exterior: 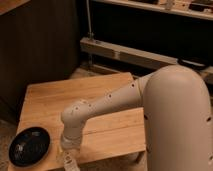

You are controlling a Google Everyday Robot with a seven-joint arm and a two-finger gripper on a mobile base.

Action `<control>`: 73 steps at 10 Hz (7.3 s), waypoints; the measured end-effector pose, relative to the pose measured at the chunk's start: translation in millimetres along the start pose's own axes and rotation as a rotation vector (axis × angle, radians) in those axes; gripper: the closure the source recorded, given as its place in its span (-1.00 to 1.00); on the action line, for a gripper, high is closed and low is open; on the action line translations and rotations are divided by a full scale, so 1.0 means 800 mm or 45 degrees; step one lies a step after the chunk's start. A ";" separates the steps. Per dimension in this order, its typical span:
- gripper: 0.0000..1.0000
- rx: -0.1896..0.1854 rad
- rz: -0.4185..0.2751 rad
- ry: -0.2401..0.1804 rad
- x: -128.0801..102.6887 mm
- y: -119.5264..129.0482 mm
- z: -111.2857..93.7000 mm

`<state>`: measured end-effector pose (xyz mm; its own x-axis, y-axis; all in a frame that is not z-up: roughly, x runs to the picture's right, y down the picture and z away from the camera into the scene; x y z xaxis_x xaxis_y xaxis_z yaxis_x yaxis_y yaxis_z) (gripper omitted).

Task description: Place the bottle in the ceramic bowl

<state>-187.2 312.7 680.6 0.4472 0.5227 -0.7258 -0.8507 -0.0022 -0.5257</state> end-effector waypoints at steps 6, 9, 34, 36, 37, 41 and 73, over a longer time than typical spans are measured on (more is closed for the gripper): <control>-0.30 0.027 -0.013 -0.020 -0.003 -0.013 0.009; -0.30 0.053 -0.015 -0.012 -0.007 -0.017 0.014; 1.00 0.053 0.131 -0.399 -0.121 -0.027 -0.140; 1.00 0.035 0.082 -0.359 -0.162 -0.009 -0.145; 1.00 0.017 0.057 -0.341 -0.180 0.000 -0.148; 1.00 -0.057 -0.026 -0.311 -0.204 0.019 -0.158; 1.00 -0.100 -0.035 -0.377 -0.275 0.103 -0.129</control>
<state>-327.1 109.2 751.0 0.3598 0.7491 -0.5563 -0.8105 -0.0444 -0.5841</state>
